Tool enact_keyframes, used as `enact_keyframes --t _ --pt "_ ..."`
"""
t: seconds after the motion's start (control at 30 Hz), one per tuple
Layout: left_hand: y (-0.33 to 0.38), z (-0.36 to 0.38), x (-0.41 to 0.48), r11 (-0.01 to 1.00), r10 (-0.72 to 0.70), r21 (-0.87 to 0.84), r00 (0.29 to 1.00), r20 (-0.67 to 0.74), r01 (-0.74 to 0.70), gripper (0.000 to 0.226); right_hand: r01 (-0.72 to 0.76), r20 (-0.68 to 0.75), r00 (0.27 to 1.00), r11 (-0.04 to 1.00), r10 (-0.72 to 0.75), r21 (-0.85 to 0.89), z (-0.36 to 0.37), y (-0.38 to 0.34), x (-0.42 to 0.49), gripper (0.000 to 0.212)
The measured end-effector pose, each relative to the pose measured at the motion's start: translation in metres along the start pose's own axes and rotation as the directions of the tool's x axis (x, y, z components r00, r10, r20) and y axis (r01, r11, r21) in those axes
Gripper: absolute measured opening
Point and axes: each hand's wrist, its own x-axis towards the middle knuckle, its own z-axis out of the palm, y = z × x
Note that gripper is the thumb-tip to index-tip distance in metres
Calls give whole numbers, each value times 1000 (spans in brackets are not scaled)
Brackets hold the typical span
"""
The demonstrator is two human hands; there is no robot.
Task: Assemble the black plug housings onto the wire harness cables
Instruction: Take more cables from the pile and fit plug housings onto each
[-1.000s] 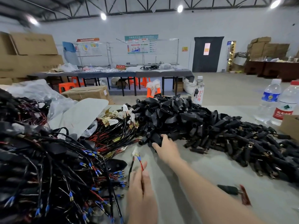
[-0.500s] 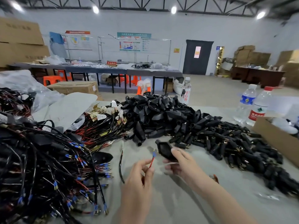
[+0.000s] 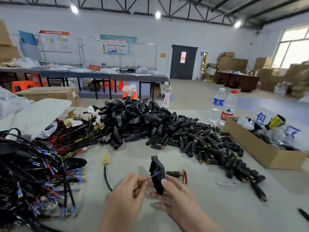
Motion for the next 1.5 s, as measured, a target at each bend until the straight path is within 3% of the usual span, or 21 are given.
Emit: enact_keyframes --t 0.17,0.37,0.5,0.63,0.73,1.0,1.23,1.3,1.5 --pt "3 0 5 958 -136 -254 991 -5 130 21 122 106 990 949 -95 -290 0 4 -1 38" --pt "4 3 9 768 -255 -564 952 169 305 17 260 137 965 859 -222 -442 4 6 1 45" --pt "6 11 4 772 -222 -531 932 288 348 23 316 171 949 805 -266 -502 4 9 2 39" --pt "2 14 5 825 -228 -475 949 216 306 28 242 167 968 858 -185 -453 -3 4 3 31" --pt "4 11 5 830 -216 -474 953 212 293 28 166 176 978 936 -116 -311 -6 3 4 33" --pt "3 8 6 798 -216 -529 956 197 289 24 233 178 967 918 -183 -321 -11 3 6 40" --pt "-1 16 0 893 -182 -400 978 101 207 15 171 231 963 979 -141 -115 -4 15 9 46" --pt "4 14 2 854 -212 -462 971 111 239 6 197 223 961 972 -165 -130 -2 15 9 45" --pt "8 7 4 757 -187 -581 951 246 299 16 294 232 949 868 -214 -401 5 17 5 42"
